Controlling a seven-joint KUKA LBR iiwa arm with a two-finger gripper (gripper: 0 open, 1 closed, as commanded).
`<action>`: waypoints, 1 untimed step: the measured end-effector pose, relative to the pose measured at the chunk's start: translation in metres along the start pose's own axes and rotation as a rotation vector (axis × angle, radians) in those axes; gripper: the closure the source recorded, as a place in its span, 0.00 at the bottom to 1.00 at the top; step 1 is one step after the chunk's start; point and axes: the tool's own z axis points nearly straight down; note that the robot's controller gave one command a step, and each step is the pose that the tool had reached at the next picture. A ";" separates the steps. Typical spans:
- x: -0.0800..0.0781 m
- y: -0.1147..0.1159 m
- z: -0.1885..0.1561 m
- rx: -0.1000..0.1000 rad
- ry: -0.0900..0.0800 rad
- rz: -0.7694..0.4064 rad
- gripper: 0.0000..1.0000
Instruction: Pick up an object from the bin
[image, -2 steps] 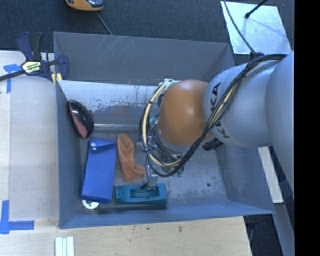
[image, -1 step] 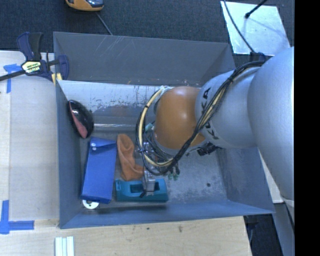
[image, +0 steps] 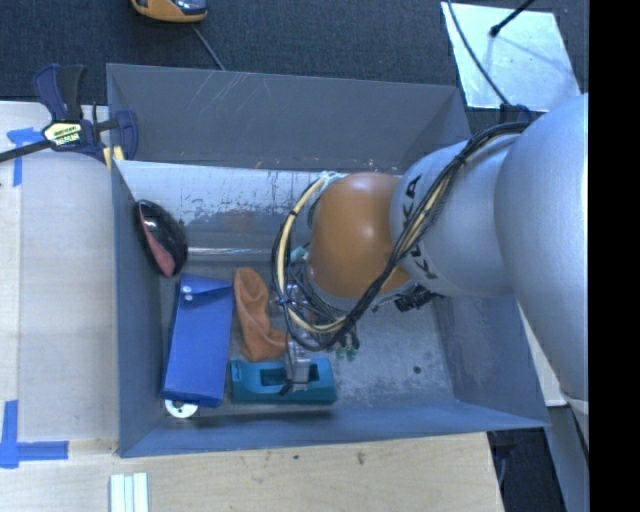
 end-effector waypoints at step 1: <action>0.004 0.000 -0.036 0.006 -0.019 -0.001 1.00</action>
Offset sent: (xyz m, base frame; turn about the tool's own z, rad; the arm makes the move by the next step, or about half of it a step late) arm 0.0046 0.0226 0.0959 -0.0178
